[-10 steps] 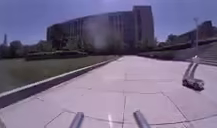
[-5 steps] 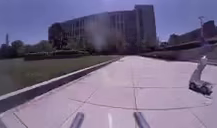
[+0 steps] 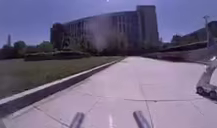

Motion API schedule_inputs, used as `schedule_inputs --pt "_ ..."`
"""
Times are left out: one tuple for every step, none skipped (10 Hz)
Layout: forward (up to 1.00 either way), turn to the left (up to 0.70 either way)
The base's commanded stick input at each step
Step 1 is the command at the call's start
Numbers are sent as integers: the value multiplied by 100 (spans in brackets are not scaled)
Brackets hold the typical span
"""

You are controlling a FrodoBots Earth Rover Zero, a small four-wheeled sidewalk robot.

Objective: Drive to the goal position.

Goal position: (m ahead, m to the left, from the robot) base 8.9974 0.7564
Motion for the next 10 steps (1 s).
schedule_inputs --pt "100 0" --pt "100 0" --pt "100 0" --pt "100 0" --pt "100 -6" --pt "100 -27" --pt "100 -27" --pt "100 -27" --pt "100 -27" --pt "100 -27"
